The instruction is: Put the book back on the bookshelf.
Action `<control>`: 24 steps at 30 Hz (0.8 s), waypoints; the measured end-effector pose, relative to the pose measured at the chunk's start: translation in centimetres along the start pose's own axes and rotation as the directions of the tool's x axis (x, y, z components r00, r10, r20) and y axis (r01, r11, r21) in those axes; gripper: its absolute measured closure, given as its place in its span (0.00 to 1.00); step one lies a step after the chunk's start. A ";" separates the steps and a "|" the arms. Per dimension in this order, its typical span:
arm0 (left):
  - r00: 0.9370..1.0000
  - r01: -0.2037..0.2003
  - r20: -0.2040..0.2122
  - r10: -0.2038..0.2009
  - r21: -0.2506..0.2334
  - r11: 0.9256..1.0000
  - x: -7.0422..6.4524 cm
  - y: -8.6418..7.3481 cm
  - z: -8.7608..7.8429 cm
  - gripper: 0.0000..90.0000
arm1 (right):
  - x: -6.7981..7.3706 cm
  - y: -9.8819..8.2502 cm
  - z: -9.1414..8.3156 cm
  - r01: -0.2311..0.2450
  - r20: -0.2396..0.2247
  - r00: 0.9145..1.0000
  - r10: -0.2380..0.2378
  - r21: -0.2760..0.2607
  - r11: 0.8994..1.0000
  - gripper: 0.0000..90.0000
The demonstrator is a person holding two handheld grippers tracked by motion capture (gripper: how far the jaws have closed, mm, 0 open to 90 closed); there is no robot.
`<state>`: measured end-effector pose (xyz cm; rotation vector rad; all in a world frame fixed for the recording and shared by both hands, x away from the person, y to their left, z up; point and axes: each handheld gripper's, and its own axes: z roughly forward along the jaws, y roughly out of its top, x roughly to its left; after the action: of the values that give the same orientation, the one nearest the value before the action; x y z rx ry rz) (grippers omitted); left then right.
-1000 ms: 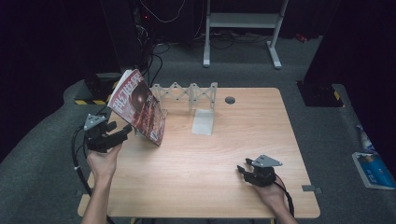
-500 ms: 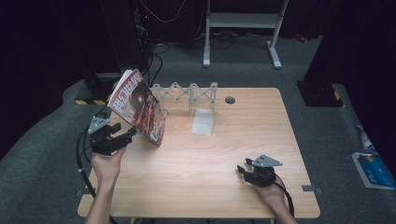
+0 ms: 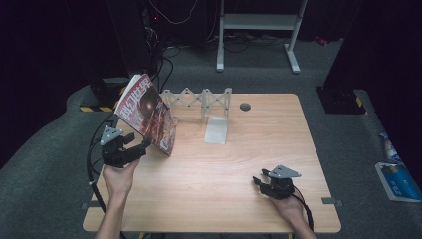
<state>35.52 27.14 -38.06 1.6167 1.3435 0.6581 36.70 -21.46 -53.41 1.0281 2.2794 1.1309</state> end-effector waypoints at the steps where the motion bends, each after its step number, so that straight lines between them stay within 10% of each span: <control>1: 1.000 0.000 0.001 0.000 0.001 1.000 -0.1 0.0 0.0 0.38 | 0.0 0.0 0.0 0.000 0.000 1.000 0.000 0.000 1.000 0.55; 24: 0.998 -0.027 0.064 0.025 0.029 0.999 -2.7 -1.1 1.8 0.37 | 0.0 0.0 0.0 -0.001 0.001 1.000 0.001 0.000 1.000 0.55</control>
<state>35.82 24.04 -39.41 1.6678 1.2935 0.5997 36.69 -21.46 -53.41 1.0290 2.2784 1.1307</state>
